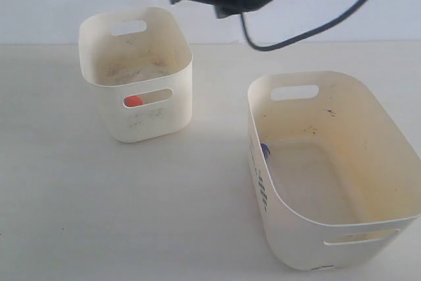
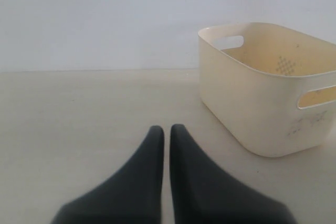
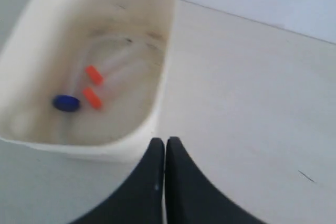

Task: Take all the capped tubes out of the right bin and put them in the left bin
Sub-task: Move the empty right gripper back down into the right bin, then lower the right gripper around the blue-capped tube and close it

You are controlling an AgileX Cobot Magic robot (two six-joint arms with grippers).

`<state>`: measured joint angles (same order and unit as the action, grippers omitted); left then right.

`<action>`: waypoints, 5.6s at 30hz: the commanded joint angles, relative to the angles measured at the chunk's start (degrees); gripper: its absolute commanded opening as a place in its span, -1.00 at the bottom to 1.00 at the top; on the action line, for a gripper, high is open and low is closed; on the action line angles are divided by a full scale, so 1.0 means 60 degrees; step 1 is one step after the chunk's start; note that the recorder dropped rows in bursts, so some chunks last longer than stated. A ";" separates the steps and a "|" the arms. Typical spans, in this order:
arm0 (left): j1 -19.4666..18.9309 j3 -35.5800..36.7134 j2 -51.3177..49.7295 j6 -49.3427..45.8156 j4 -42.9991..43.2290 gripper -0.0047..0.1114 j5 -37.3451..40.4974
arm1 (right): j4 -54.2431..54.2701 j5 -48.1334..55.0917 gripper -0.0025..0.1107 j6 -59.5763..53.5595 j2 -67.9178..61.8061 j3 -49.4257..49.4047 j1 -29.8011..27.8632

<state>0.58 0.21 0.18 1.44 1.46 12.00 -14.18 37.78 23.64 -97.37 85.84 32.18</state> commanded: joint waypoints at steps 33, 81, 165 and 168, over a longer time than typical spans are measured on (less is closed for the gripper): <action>-0.0003 -0.0035 -0.0030 0.0093 -0.0060 -0.84 -0.0066 | 0.5151 0.2826 -0.96 -0.4917 0.2375 -0.4218 -0.3459; -0.0003 -0.0035 -0.0030 0.0093 -0.0060 -0.84 -0.0066 | 0.8069 0.0015 -0.96 -0.6417 0.0120 -0.5523 -0.3362; -0.0003 -0.0035 -0.0030 0.0093 -0.0060 -0.84 -0.0066 | 0.8245 -0.0549 -0.30 -0.6951 -0.1897 -0.5523 -0.3362; -0.0003 -0.0035 -0.0030 0.0093 -0.0060 -0.84 -0.0066 | 0.8245 -0.0549 -0.67 -0.6938 -0.1897 -0.5523 -0.3362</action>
<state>0.58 0.21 0.18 1.44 1.46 12.00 36.17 34.75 -17.98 -107.36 53.13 11.97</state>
